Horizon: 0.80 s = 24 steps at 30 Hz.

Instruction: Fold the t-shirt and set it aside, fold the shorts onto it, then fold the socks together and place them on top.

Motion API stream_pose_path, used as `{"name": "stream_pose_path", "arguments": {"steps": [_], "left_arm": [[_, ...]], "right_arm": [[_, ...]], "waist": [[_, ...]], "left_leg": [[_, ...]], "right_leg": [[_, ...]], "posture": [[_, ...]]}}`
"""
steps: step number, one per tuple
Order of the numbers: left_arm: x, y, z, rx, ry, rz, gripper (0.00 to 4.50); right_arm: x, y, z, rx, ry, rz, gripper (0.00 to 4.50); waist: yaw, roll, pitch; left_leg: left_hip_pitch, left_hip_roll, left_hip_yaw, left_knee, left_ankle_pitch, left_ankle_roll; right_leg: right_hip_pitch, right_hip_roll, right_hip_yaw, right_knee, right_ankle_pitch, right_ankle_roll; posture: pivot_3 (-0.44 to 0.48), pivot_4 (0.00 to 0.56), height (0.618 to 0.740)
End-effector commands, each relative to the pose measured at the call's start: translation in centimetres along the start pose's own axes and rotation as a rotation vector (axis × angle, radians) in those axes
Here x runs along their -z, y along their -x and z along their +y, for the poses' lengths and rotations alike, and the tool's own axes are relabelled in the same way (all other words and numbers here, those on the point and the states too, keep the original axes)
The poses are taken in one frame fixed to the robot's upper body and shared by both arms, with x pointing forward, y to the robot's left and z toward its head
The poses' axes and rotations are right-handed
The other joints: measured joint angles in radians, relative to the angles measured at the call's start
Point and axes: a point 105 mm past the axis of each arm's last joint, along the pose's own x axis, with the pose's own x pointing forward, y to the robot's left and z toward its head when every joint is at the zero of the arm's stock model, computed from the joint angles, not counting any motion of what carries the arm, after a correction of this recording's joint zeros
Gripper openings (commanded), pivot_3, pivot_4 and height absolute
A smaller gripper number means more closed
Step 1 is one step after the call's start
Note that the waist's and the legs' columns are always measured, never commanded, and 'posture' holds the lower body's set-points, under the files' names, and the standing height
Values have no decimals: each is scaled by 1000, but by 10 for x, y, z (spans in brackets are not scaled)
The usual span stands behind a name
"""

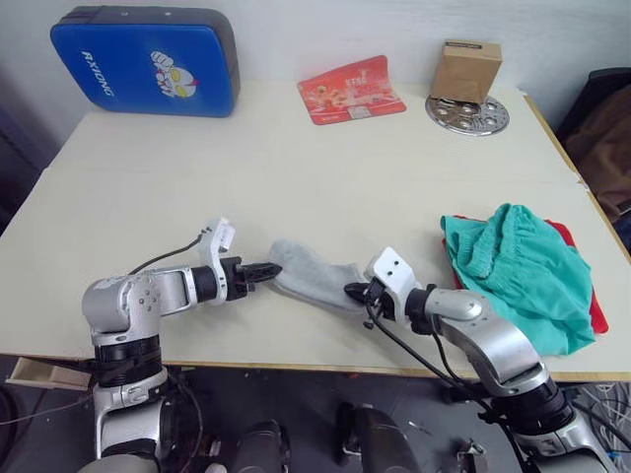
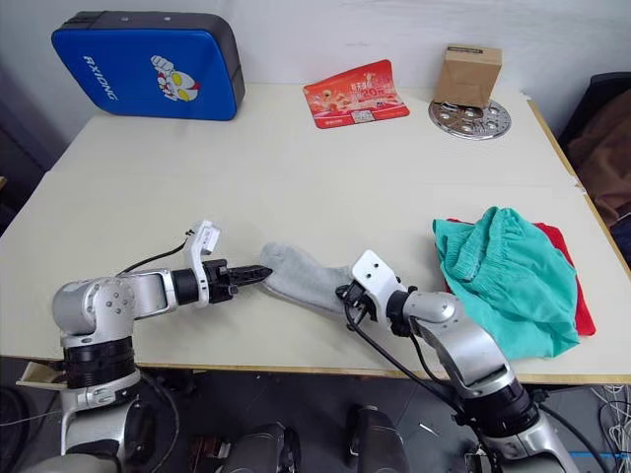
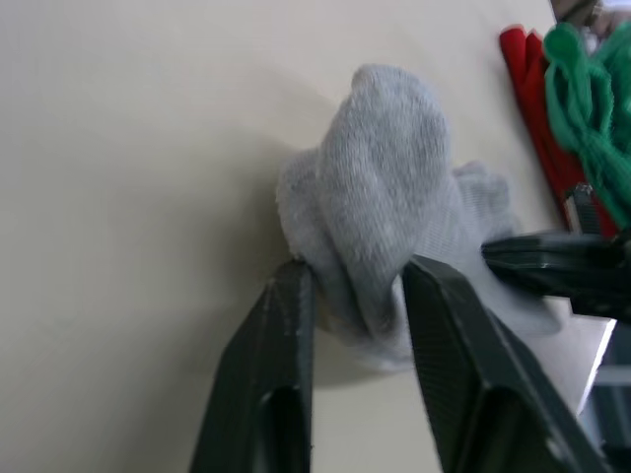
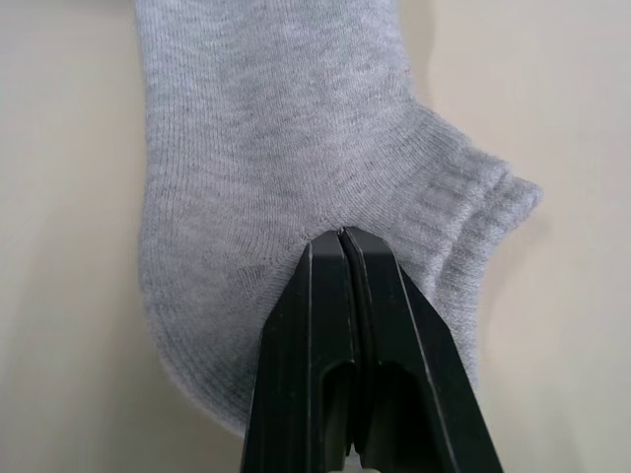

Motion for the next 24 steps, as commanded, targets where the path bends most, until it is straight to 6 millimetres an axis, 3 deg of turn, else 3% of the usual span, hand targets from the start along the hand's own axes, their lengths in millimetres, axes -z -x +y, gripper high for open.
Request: {"name": "stream_pose_path", "arguments": {"steps": [1,6,9,18,24], "left_arm": [[10,14,0,9,63,-44,2531],[32,26,7,-9,108,-16,3541],[38,26,7,-1,128,14,4423],[38,7,8,4,241,40,4488],[39,-7,11,-8,312,48,4488]], "right_arm": [[13,-1,1,-5,-16,49,0],[12,-1,1,-9,-16,47,0],[12,-1,2,-11,-16,46,0],[11,-1,2,-6,-19,44,0],[11,-2,4,2,-28,44,0]], "waist": [[-3,0,0],[-2,0,0],[-1,0,0],[7,0,-1],[23,1,-1]], "left_leg": [[0,0,0,0,0,0],[1,0,0,0,0,-1],[2,0,0,0,0,-1],[4,-1,0,0,0,-2],[16,-1,0,-1,-5,-8]], "right_leg": [[0,0,0,0,0,0],[0,0,0,0,0,0],[0,0,1,0,0,0],[2,-1,1,0,0,0],[15,0,0,-2,0,0]], "posture": [[0,150,740],[0,150,740],[0,150,740],[0,150,740],[0,150,740]]}}
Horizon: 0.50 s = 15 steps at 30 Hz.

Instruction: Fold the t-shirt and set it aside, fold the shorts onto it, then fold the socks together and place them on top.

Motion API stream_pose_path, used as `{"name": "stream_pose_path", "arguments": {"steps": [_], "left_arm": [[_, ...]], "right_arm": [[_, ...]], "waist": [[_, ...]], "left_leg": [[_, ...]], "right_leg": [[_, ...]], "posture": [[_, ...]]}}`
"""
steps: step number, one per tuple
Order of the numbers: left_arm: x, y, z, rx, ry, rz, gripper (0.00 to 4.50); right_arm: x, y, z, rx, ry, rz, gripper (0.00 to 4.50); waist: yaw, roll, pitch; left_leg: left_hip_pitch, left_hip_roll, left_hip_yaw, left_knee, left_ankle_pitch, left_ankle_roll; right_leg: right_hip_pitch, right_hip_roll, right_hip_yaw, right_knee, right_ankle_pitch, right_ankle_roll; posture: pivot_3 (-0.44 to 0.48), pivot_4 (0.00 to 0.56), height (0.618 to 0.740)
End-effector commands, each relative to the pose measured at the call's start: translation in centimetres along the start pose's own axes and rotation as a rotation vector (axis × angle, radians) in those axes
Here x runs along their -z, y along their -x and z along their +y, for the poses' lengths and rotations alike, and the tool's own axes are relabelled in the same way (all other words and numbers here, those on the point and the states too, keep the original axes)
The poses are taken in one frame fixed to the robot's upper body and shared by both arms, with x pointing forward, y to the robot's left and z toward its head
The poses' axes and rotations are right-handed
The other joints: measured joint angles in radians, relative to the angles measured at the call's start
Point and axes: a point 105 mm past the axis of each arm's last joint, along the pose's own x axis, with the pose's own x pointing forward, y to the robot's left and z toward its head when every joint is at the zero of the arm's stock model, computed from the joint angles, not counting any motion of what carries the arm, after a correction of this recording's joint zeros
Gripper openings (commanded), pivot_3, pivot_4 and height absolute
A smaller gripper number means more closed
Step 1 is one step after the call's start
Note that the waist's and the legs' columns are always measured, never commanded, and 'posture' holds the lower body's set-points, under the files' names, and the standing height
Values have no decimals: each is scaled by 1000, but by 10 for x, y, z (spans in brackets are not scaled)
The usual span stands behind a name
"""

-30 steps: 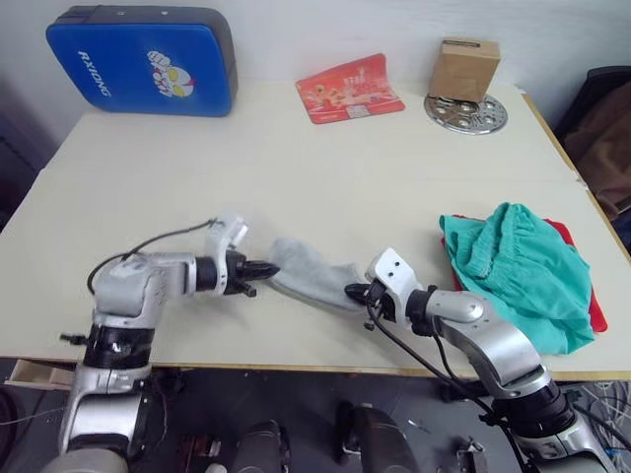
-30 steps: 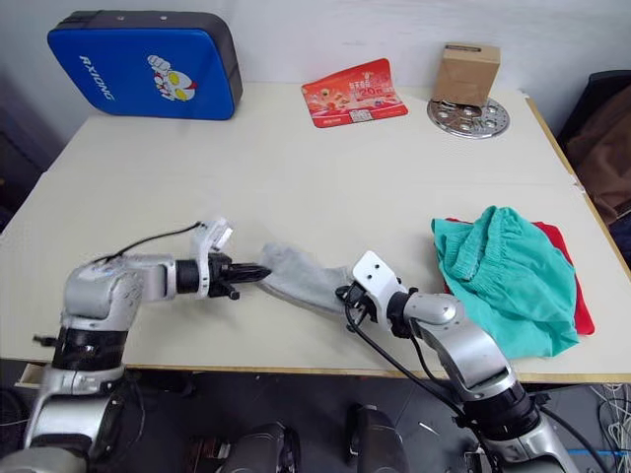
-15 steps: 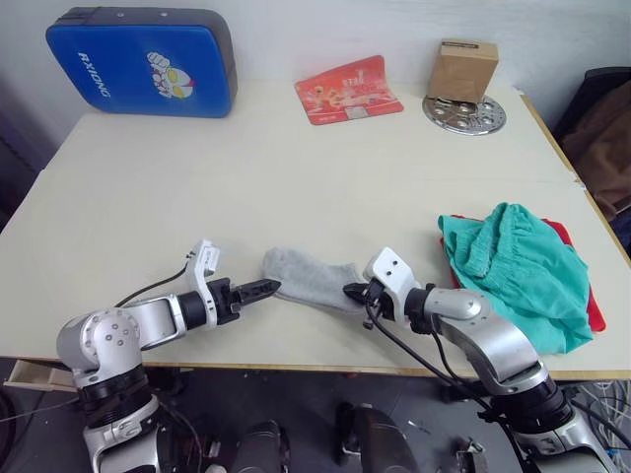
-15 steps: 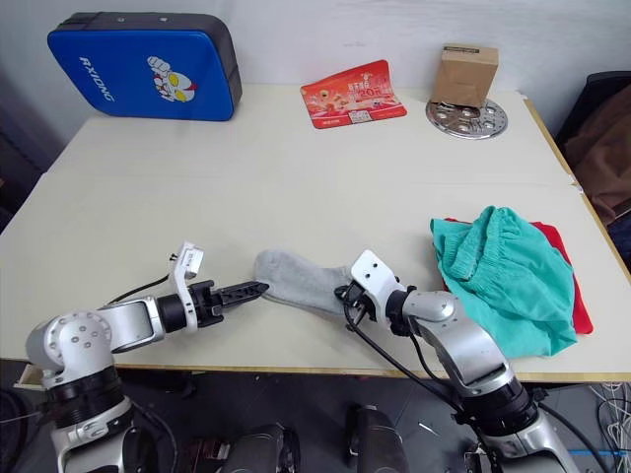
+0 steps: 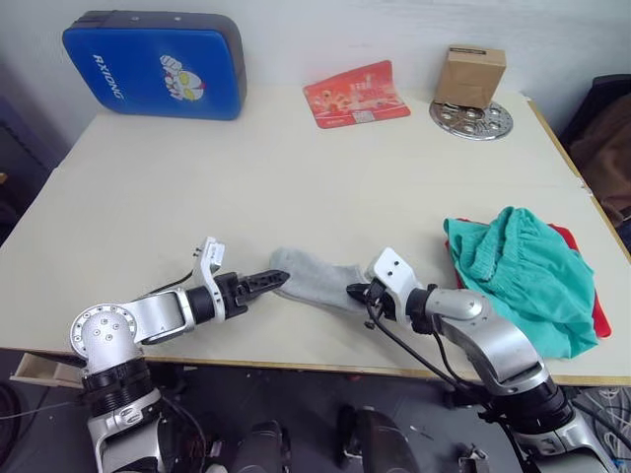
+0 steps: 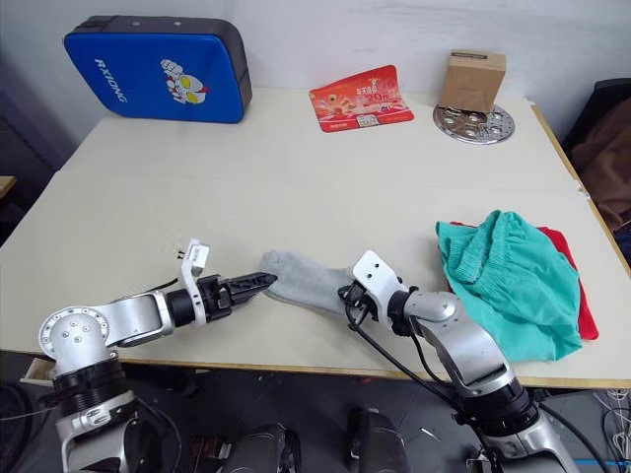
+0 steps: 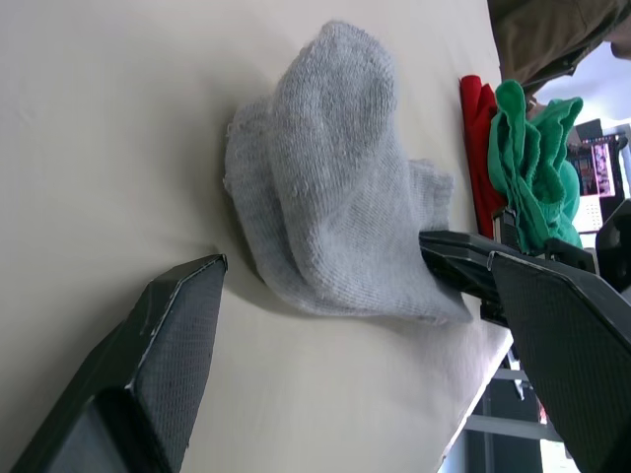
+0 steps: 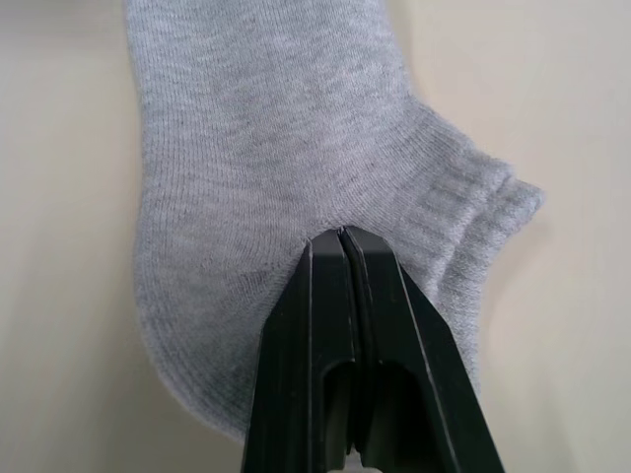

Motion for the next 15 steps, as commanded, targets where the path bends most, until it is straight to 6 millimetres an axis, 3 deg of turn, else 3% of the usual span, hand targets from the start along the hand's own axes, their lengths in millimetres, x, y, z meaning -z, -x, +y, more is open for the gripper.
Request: {"name": "stream_pose_path", "arguments": {"steps": [1,5,15], "left_arm": [[12,-10,14,-44,97,33,4488],[10,-18,12,-57,115,10,4488],[-9,-20,1,-91,17,-64,1286]], "right_arm": [[5,-3,6,-15,-22,16,0],[5,-1,3,-7,-22,17,0],[4,-1,-1,2,-20,17,0]], "waist": [[3,0,0],[5,1,-1],[3,1,-1]], "left_leg": [[1,0,0,0,-1,0],[0,0,0,0,-1,0],[-1,0,0,0,-1,-1]], "right_leg": [[1,0,0,0,0,0],[1,0,0,-1,0,0],[0,1,0,-1,0,0]], "posture": [[0,150,740],[0,150,740],[0,150,740]]}}
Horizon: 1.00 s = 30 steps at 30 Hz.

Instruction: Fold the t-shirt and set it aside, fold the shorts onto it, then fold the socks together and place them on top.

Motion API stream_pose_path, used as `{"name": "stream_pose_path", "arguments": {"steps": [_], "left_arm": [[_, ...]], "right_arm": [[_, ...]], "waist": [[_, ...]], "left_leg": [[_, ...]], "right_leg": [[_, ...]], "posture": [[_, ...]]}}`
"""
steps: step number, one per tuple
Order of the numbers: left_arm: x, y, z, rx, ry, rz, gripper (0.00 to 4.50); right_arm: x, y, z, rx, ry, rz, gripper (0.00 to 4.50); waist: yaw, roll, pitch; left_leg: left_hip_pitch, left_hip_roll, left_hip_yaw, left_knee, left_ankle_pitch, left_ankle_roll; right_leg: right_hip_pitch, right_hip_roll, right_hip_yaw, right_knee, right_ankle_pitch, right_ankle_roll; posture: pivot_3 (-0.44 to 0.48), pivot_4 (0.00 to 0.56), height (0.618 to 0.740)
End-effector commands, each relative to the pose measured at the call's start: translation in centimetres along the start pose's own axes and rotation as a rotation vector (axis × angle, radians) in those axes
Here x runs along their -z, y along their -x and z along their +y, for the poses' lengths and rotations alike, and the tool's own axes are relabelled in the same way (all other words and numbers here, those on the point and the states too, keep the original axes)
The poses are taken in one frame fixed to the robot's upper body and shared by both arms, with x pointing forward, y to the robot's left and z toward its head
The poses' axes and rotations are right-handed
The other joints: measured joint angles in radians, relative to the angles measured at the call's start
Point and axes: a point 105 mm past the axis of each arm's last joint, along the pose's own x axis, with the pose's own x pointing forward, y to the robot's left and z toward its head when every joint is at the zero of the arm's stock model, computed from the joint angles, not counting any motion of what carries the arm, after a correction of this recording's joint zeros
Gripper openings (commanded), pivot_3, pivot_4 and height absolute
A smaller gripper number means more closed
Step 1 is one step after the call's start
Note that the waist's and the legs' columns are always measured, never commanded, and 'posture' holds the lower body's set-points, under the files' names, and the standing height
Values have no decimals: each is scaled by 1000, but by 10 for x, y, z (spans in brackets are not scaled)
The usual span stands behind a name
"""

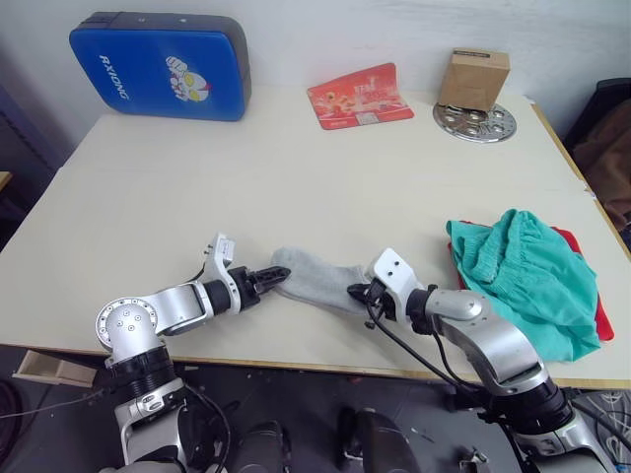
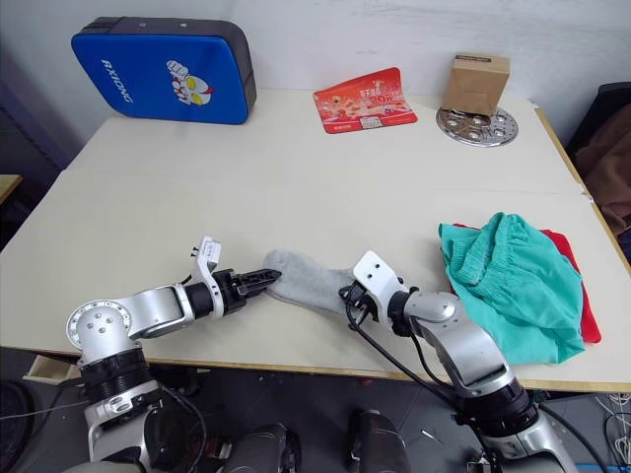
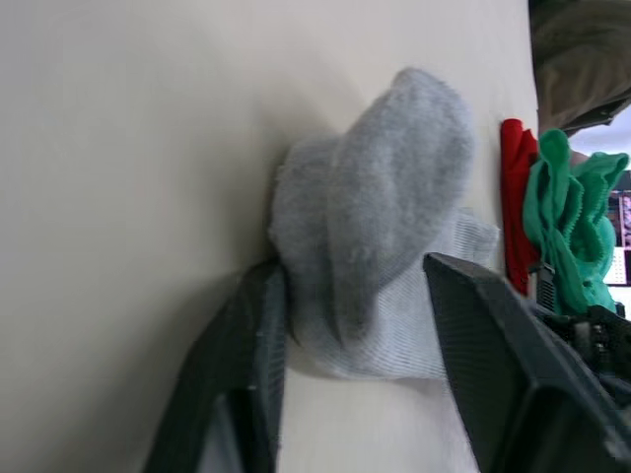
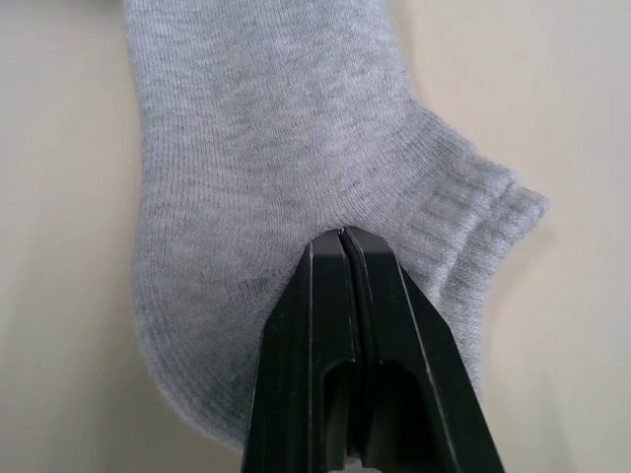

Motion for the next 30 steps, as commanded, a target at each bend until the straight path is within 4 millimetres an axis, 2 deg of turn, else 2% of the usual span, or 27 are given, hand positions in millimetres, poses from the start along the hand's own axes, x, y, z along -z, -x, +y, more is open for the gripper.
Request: {"name": "stream_pose_path", "arguments": {"steps": [1,4,7,12,17,19,25,30], "left_arm": [[-5,-2,-10,0,-66,-25,924],[-11,0,-24,-8,-225,-20,18],[-11,1,-30,-19,-341,0,18],[-11,1,-50,-36,-721,91,18],[-14,-2,-72,57,-1018,146,18],[-13,-5,-78,96,-1087,166,18],[0,-25,-87,209,-1389,321,18],[20,-42,-98,337,-1527,435,18]], "right_arm": [[5,0,-1,-2,-17,17,0],[5,1,-1,-3,-14,19,0],[6,1,0,-4,-14,20,0],[6,-1,3,-12,-16,19,0],[9,-1,3,-9,-18,23,0],[10,-1,4,-10,-19,24,0],[13,-3,8,-17,-21,26,0],[15,-3,9,-14,-20,28,0]], "waist": [[-1,0,0],[-2,-1,2],[-4,-1,2],[-6,0,2],[-8,0,3],[-8,0,3],[-7,0,3],[-8,0,3]], "left_leg": [[0,0,0,0,0,0],[-1,0,0,-1,0,-1],[-2,1,0,-2,0,-1],[-2,1,1,-4,0,-2],[-3,1,2,-6,0,-2],[-4,1,3,-6,0,-2],[-8,1,4,-6,4,5],[-11,1,4,-6,5,6]], "right_leg": [[0,0,0,0,0,0],[-1,1,0,-1,0,0],[-3,1,0,-1,0,0],[-4,1,1,-2,-1,-1],[-6,1,1,-3,-1,-1],[-8,1,2,-2,-1,-1],[-12,1,2,-2,-1,-2],[-14,1,2,-2,-1,-2]], "posture": [[0,150,740],[0,150,740],[0,150,740],[0,150,740],[0,150,740],[0,150,740],[0,150,740],[0,150,740]]}}
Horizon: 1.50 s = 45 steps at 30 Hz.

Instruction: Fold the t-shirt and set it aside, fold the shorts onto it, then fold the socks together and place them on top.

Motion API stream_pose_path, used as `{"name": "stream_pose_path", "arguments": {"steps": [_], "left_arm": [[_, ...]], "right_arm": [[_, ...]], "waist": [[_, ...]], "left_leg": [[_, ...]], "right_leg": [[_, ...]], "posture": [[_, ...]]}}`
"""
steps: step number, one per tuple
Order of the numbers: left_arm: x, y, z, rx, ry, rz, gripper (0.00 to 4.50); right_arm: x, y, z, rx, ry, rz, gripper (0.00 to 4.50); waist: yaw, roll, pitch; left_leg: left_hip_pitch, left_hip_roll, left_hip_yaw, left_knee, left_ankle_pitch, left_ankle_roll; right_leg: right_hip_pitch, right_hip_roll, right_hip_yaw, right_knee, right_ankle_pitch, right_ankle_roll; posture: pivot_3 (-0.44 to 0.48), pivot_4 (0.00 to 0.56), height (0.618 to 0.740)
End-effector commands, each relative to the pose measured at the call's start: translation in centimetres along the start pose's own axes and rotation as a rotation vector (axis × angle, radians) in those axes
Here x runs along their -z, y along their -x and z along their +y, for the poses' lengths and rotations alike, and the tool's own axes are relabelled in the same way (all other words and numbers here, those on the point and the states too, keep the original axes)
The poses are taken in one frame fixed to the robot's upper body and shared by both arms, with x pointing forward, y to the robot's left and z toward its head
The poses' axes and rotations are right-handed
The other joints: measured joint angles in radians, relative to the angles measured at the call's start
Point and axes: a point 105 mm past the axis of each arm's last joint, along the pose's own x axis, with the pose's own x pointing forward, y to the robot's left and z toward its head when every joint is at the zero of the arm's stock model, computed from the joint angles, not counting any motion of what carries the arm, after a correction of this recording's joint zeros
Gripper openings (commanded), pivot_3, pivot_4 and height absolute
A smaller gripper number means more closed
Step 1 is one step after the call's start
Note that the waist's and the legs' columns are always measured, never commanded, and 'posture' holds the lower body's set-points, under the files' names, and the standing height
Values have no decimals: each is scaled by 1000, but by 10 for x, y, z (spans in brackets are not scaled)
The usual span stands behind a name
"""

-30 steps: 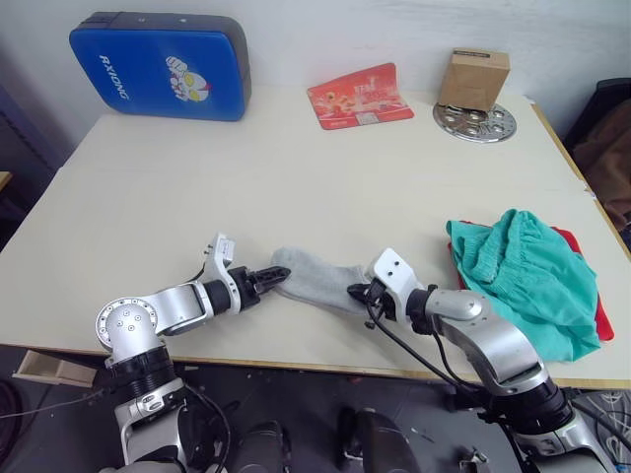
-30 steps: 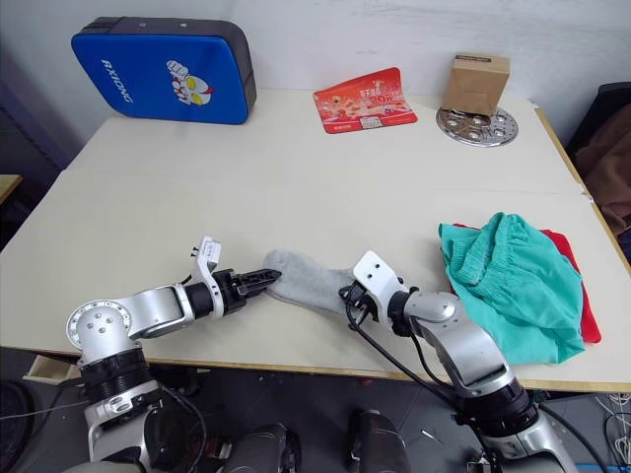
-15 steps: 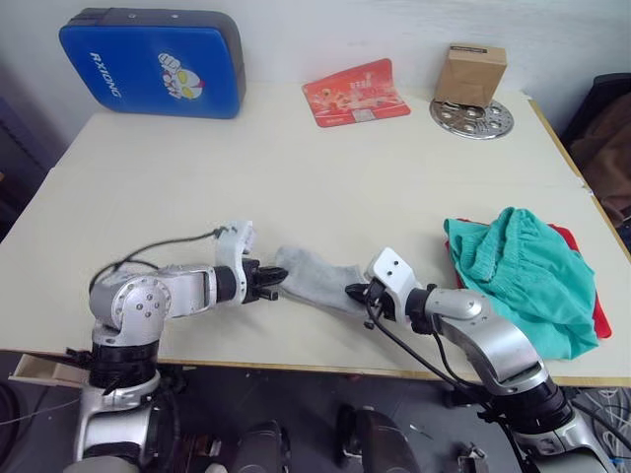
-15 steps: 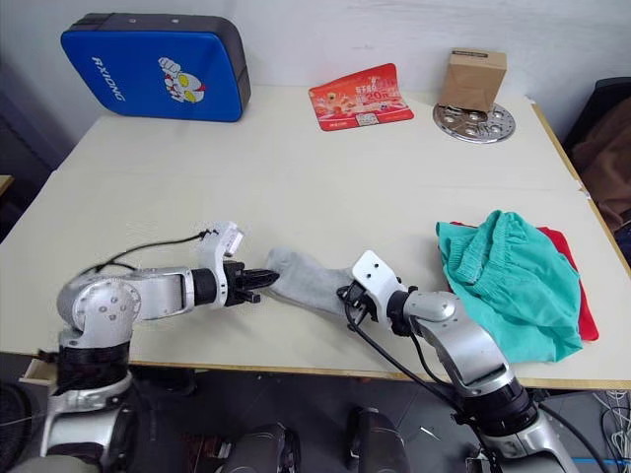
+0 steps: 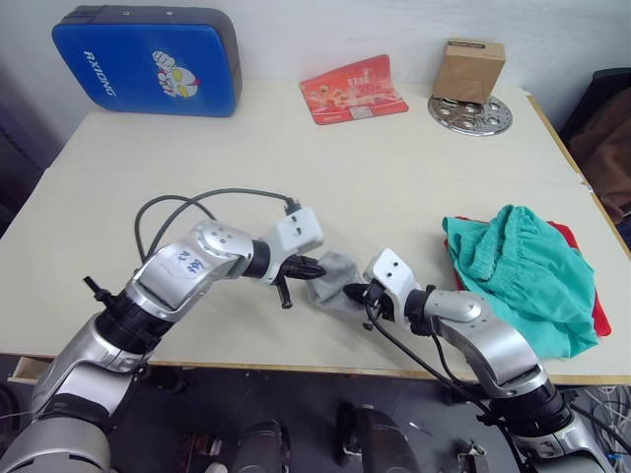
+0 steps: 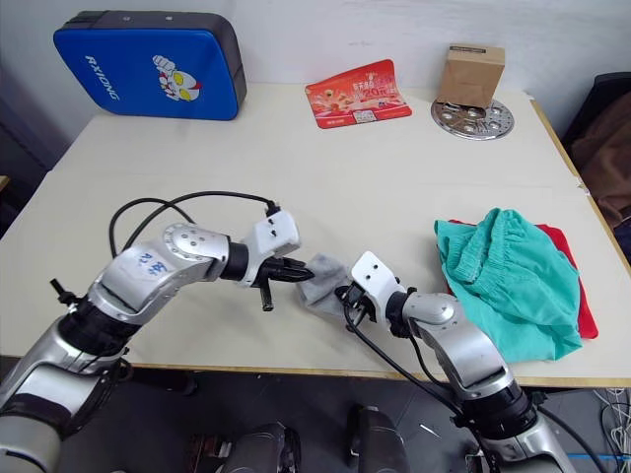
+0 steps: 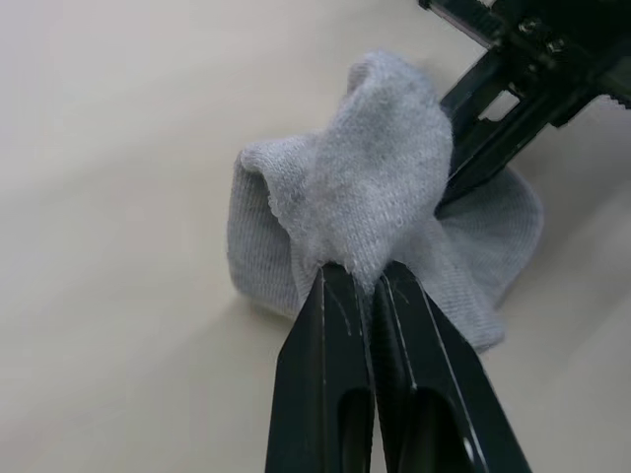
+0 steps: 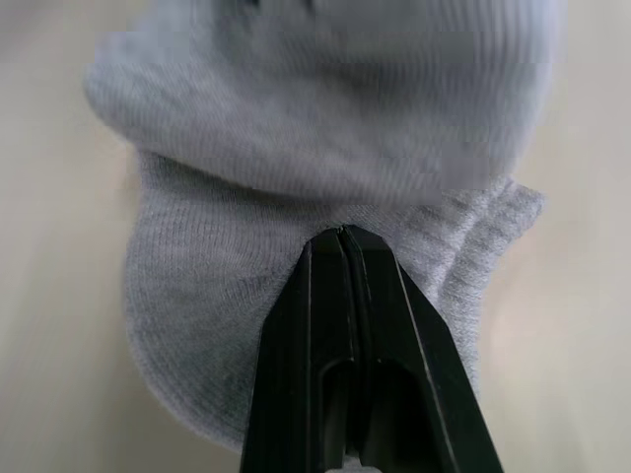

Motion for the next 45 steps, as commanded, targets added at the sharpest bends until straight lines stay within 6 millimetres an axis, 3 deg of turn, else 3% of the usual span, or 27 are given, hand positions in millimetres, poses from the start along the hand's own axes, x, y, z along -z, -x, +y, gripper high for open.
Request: {"name": "stream_pose_path", "arguments": {"steps": [1,8,15,20,26,29,32,37,40,44,45], "left_arm": [[-9,-12,-7,67,-144,19,18],[-2,-30,-2,89,-166,46,18],[5,-37,1,101,-151,55,18],[7,-39,-1,115,-137,53,18],[6,-41,-1,121,-137,52,18],[3,-42,-2,126,-135,46,18],[0,-41,-4,140,-114,28,18],[-12,-25,-12,229,12,-72,1320],[-24,-11,-14,277,51,-157,2139],[-37,17,5,263,103,-281,3359],[-37,21,12,242,119,-296,3359]], "right_arm": [[19,-1,5,4,-35,65,0],[14,13,1,65,-47,44,0],[5,44,-4,170,-38,24,0],[-27,58,-19,241,-20,-51,0],[-66,39,-13,187,-36,-154,0],[-64,24,-7,149,-50,-142,0],[-47,13,-6,133,-67,-87,0],[-11,8,2,91,-98,16,0],[0,10,2,87,-93,40,0],[3,17,0,94,-80,42,0],[2,19,0,93,-79,39,0]], "waist": [[-1,0,0],[5,0,0],[8,0,0],[7,0,0],[4,0,0],[7,0,0],[5,0,0],[3,0,0],[2,0,0],[2,0,0],[2,0,0]], "left_leg": [[0,0,0,0,0,1],[-5,0,-2,5,1,4],[-8,-1,-4,6,0,8],[-8,-1,-4,7,0,9],[-7,0,-5,7,0,9],[-8,-1,-5,7,0,8],[-9,-2,-5,7,0,10],[-10,-1,-5,7,0,11],[-10,-1,-5,7,0,11],[-9,-1,-5,8,0,10],[-8,-1,-5,8,1,9]], "right_leg": [[0,0,0,0,0,0],[-1,0,-2,0,0,1],[-1,-1,-4,-2,1,2],[-1,-1,-4,-2,2,3],[-1,-1,-5,0,1,2],[-1,-1,-5,0,1,2],[-1,-2,-5,0,2,4],[-1,-1,-6,-1,2,5],[-1,-1,-6,-1,2,5],[-1,-1,-5,-1,2,4],[-1,-1,-5,-1,2,4]], "posture": [[0,150,740],[0,150,740],[0,150,740],[0,150,740],[0,150,740],[0,150,740],[0,150,740],[0,150,740],[0,150,740],[0,150,740],[0,150,740]]}}
